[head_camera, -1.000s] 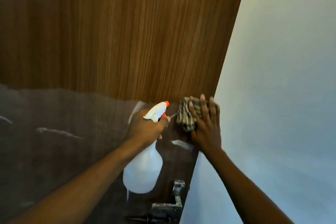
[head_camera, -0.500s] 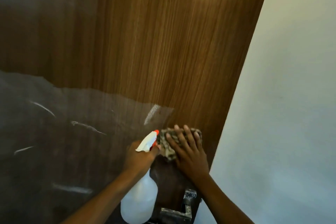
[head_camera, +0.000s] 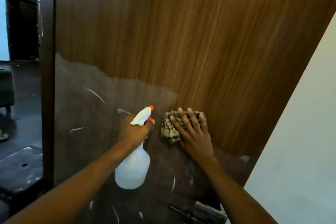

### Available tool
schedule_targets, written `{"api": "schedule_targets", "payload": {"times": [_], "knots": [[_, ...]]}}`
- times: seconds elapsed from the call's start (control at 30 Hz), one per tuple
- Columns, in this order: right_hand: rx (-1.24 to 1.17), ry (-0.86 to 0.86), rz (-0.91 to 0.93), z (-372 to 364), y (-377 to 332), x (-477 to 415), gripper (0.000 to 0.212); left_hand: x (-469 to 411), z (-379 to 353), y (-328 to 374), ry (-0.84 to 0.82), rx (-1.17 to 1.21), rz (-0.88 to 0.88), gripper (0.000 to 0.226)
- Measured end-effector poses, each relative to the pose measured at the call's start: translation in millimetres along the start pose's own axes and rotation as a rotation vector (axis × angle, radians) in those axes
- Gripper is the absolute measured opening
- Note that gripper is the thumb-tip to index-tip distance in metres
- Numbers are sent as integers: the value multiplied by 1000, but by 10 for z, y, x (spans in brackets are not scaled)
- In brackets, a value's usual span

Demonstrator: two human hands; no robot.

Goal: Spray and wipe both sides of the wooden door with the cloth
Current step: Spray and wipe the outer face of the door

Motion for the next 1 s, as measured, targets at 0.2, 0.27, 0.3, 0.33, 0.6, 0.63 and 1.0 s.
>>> {"api": "schedule_targets", "payload": {"times": [0.2,0.27,0.3,0.33,0.6,0.63,1.0], "knots": [[79,37,-276,240,560,145,61,-333,328,-163,-15,-25,63,33],[89,100,-465,226,591,-206,61,-404,387,-167,-7,-36,58,29],[82,127,-482,185,476,-430,60,-449,401,-162,-12,-44,46,27],[65,137,-442,106,295,-638,59,-482,412,-151,-19,-48,32,26],[-25,7,-12,-312,-827,-359,74,-843,731,-333,-3,-54,5,27],[-15,7,-21,-272,-770,-278,74,-892,785,-374,-7,-51,9,28],[-45,51,-166,-787,-1605,-1707,62,-1622,1328,-371,30,-90,-73,22]]}}
Point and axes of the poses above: each hand's wrist, its own x-axis away from the middle knuckle, its own z-axis out of the back of the hand, y = z × x, the point moved 10 cm from there along -x, towards the middle knuckle, and after that the axes turned 15 degrees about y, right-handed, at the moved point
